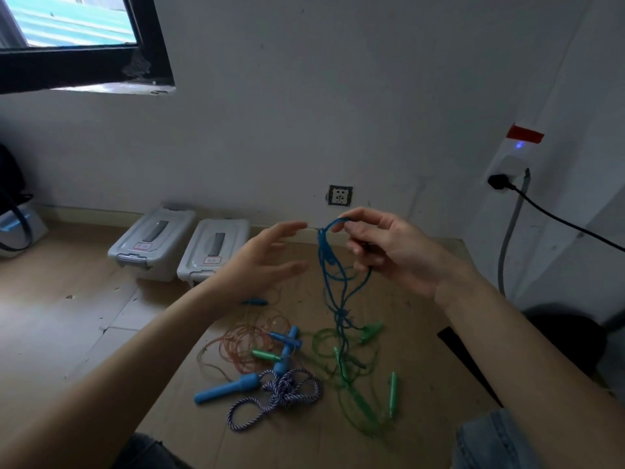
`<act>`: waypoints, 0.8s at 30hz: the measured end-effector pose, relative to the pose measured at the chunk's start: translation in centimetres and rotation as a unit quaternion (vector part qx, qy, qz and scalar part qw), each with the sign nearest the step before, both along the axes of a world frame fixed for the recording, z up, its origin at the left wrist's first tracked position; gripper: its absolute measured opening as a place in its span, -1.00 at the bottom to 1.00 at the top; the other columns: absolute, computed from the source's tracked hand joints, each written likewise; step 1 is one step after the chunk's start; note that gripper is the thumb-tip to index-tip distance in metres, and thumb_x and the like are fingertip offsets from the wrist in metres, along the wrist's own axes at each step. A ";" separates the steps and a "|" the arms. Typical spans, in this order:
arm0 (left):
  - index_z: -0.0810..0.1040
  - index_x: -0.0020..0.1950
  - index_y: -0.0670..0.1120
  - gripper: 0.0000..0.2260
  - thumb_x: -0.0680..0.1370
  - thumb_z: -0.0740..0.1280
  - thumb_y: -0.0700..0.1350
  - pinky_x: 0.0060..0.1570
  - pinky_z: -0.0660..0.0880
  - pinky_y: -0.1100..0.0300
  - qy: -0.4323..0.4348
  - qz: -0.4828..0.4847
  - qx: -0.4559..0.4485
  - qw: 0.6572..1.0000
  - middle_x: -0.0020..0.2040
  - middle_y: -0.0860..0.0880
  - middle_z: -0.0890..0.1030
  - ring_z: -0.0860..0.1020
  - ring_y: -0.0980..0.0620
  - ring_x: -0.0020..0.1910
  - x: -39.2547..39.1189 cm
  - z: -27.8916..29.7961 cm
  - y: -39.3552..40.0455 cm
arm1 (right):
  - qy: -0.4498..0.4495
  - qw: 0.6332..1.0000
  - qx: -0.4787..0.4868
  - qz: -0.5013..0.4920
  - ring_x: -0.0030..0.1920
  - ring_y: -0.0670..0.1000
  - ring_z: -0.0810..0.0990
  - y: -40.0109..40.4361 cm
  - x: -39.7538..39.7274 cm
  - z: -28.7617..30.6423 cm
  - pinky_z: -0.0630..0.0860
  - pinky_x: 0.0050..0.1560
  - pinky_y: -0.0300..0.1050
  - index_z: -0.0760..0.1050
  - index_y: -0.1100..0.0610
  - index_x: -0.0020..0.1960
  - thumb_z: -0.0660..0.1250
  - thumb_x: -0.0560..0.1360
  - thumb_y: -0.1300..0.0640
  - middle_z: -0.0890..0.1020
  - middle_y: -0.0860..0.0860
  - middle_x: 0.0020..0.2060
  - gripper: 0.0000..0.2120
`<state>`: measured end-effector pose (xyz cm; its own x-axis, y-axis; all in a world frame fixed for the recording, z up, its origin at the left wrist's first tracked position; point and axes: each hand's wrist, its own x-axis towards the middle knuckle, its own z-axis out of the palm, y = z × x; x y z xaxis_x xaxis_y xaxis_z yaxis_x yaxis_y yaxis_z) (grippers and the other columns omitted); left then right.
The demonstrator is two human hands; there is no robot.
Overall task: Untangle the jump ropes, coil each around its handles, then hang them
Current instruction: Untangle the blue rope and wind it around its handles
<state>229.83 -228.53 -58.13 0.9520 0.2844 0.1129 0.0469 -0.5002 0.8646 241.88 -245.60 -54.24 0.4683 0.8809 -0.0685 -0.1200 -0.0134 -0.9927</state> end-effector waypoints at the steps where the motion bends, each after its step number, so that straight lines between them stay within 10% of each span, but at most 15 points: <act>1: 0.47 0.09 0.23 -0.69 0.45 0.37 -0.12 0.06 0.47 0.29 -0.032 -0.021 -0.026 0.999 0.10 0.20 0.56 0.50 0.20 0.12 0.1 0.3 -0.3 | 0.011 1.000 0.007 0.014 -0.56 -0.13 0.23 0.0 0.0 0.0 0.36 -0.44 -0.30 0.56 0.12 -0.11 0.25 0.50 0.18 0.47 -0.04 -0.48 -0.89; 5: 0.60 -0.15 0.02 -0.89 0.45 0.36 -0.19 -0.20 0.49 0.44 -0.087 -0.013 -0.132 0.987 -0.24 0.13 0.67 0.62 0.24 -0.20 0.4 1.0 -1.5 | 0.002 0.999 -0.023 -0.026 -0.52 -0.12 0.35 0.0 0.1 0.0 0.41 -0.39 -0.27 0.56 0.11 -0.11 0.22 0.54 0.21 0.51 -0.02 -0.42 -0.85; 10: 0.56 -0.16 -0.08 -0.95 0.47 0.32 -0.15 -0.19 0.57 0.32 -0.084 0.008 -0.173 0.981 -0.28 0.02 0.64 0.61 0.15 -0.27 0.2 1.2 -1.2 | -0.213 0.963 -0.129 -0.100 -0.02 -0.07 0.56 0.1 0.1 -0.4 0.50 -0.03 -0.19 0.53 0.07 0.05 0.23 0.55 0.20 0.61 0.00 -0.01 -0.86; 15: 0.56 -0.29 0.05 -0.90 0.44 0.35 -0.10 -0.28 0.54 0.36 -0.102 0.008 -0.136 0.985 -0.36 0.09 0.63 0.59 0.20 -0.33 0.3 1.0 -1.1 | -0.199 0.976 -0.085 -0.037 -0.38 -0.13 0.58 0.7 -1.2 -0.3 0.53 -0.31 -0.29 0.58 0.17 -0.14 0.31 0.49 0.12 0.63 -0.01 -0.32 -0.87; 24: 0.50 -0.23 -0.01 -0.91 0.48 0.34 -0.13 -0.22 0.43 0.38 -0.161 0.050 -0.046 0.985 -0.30 0.10 0.59 0.56 0.22 -0.26 0.6 2.1 -2.5 | 0.155 0.970 -0.036 -0.184 -0.41 -0.08 0.56 0.7 0.0 -1.2 0.48 -0.44 -0.25 0.60 0.18 -0.18 0.33 0.48 0.13 0.65 0.01 -0.36 -0.85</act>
